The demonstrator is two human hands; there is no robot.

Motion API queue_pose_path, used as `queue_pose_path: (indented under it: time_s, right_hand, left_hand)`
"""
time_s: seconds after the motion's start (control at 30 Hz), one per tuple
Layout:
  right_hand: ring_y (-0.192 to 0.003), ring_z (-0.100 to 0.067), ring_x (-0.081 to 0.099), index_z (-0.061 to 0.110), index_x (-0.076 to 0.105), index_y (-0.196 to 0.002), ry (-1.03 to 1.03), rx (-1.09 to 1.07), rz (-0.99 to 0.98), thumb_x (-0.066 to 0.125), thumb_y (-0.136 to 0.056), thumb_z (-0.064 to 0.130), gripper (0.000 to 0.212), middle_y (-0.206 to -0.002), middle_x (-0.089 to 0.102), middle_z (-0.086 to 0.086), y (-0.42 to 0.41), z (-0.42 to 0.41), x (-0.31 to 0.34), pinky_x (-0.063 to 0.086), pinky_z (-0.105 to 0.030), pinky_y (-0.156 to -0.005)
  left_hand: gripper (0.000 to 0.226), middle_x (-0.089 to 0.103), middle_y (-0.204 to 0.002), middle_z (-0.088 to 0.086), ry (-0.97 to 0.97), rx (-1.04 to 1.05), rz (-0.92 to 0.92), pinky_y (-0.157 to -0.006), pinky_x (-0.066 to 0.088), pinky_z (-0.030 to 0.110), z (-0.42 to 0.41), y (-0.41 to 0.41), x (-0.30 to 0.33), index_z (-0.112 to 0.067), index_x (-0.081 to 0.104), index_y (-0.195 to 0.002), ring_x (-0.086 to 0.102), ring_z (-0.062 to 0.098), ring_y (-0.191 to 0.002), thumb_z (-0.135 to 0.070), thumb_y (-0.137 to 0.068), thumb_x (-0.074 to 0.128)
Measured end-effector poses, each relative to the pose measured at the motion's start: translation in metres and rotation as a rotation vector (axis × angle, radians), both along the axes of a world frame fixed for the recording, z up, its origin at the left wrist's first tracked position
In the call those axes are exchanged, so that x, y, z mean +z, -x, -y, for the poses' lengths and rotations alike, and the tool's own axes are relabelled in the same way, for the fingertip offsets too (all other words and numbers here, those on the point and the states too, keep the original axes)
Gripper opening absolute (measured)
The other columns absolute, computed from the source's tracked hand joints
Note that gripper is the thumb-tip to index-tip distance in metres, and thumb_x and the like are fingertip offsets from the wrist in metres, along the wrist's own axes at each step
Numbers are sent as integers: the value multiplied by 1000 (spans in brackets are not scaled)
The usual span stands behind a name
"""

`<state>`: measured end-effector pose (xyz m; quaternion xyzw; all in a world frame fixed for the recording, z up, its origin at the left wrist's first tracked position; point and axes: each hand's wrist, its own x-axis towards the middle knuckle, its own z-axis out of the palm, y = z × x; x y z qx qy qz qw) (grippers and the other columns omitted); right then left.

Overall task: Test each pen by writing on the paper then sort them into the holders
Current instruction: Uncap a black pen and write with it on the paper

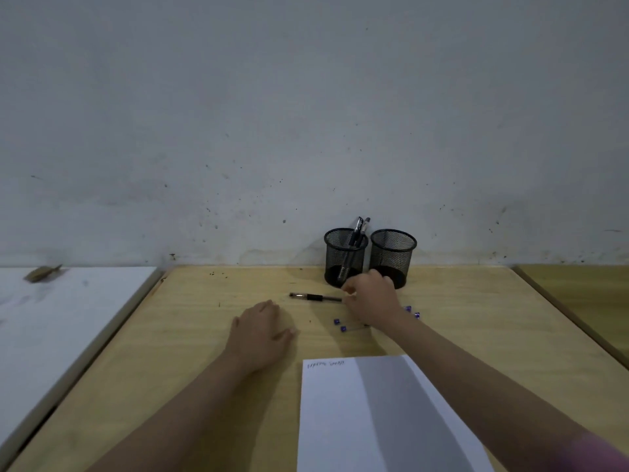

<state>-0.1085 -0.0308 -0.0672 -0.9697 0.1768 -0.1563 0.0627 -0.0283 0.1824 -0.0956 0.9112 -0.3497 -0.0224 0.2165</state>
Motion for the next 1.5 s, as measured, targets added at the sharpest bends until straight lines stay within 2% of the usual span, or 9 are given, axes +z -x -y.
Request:
queue_pose_path:
  time_s: [0.27, 0.47, 0.6, 0.67, 0.77, 0.9, 1.03, 1.2, 1.5]
  right_hand:
    - [-106, -24, 53, 21, 71, -101, -42, 7, -78, 56, -90, 25, 19, -105, 66, -3, -9, -5, -5, 39, -38, -91]
    - [-93, -14, 62, 21, 69, -92, -199, 133, -17, 58, -87, 25, 13, -92, 70, 8, -3, -8, 9, 44, -39, -92]
    - [-79, 1, 61, 14, 74, -89, -408, 302, 69, 67, -84, 19, 10, -82, 68, 10, 19, -15, 36, 51, -23, -79]
    - [-73, 4, 61, 11, 75, -88, -503, 311, 118, 73, -81, 16, 9, -81, 70, 6, 32, -18, 51, 46, -10, -70]
    - [-64, -5, 62, 7, 74, -88, -826, 275, 319, 81, -71, 14, 19, -73, 71, -8, 50, -19, 71, 46, -14, -63]
    - [-57, -2, 61, -3, 70, -93, -1088, 284, 491, 76, -74, 2, 20, -65, 67, -2, 61, -37, 74, 45, -11, -54]
    - [-72, -10, 63, 14, 70, -82, -1099, 221, 435, 70, -84, 15, 2, -77, 68, -7, 61, -56, 63, 47, -19, -61]
    - [-68, -13, 56, 12, 64, -76, -1368, 66, 480, 63, -90, 22, 17, -64, 59, 0, 56, -55, 57, 45, -31, -68]
    - [-54, -12, 45, 5, 60, -81, -1643, -112, 532, 60, -91, 14, 13, -65, 52, -4, 34, -70, 56, 44, -29, -58]
  left_hand:
    - [75, 30, -151, 3, 4, -2, 71, -112, 18, 49, -3, 3, -11, -15, 37, -135, 27, 22, -137, -59, -76, 27]
    - [71, 34, -148, 4, 159, -18, 212, -111, 30, 43, -2, 4, -10, -14, 26, -142, 34, 23, -134, -42, -84, 56]
    - [39, 68, -108, 8, 319, -60, 385, -78, 51, 41, 6, 12, 6, -10, 62, -113, 63, 28, -94, -16, -76, 71]
    - [19, 70, -81, 8, 375, -81, 396, -61, 51, 37, 8, 15, 18, -7, 69, -92, 65, 30, -69, -10, -73, 71]
    - [12, 66, -66, 8, 432, -144, 438, -50, 50, 37, 8, 24, 32, -6, 69, -83, 60, 28, -56, -13, -78, 60]
    - [17, 65, -65, 6, 543, -186, 397, -51, 41, 30, 13, 46, 49, -9, 68, -84, 56, 24, -57, -18, -81, 54]
    - [17, 64, -62, 6, 570, -200, 390, -53, 32, 26, 14, 62, 65, -8, 67, -76, 54, 23, -55, -20, -81, 55]
    - [25, 64, -59, 11, 557, -154, 224, -53, 46, 43, 17, 74, 78, -3, 63, -67, 56, 26, -55, -18, -85, 54]
    - [28, 65, -60, 19, 553, -81, 115, -56, 47, 44, 14, 76, 78, 2, 65, -67, 59, 33, -57, -16, -86, 57]
